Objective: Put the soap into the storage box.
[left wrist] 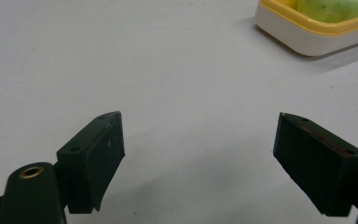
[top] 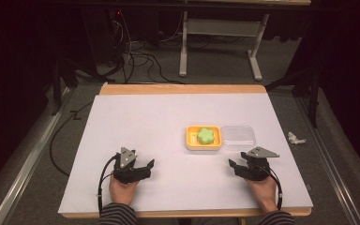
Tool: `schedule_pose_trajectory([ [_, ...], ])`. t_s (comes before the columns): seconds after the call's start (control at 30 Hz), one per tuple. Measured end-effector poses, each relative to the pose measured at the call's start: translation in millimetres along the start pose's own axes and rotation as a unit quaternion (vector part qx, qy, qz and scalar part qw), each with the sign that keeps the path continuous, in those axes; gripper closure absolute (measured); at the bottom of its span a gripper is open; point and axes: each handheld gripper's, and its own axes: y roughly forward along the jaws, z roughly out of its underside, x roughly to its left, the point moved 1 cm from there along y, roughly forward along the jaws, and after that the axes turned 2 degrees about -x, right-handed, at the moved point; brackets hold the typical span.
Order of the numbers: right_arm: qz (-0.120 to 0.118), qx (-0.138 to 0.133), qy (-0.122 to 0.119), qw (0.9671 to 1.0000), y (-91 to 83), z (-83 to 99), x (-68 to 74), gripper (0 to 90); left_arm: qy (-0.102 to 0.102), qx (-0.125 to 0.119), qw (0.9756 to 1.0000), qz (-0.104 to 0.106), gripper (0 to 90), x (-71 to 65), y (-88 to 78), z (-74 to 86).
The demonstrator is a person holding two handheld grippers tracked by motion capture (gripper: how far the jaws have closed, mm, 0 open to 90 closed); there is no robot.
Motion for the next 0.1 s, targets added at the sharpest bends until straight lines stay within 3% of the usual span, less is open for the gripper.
schedule_pose_trajectory([
  [0.1, -0.002, -0.001, 0.000, 1.0000, 0.1, 0.1, -0.2, 38.3, 0.000, 0.000, 1.0000, 0.000, 16.7, 0.0, 0.0, 0.0],
])
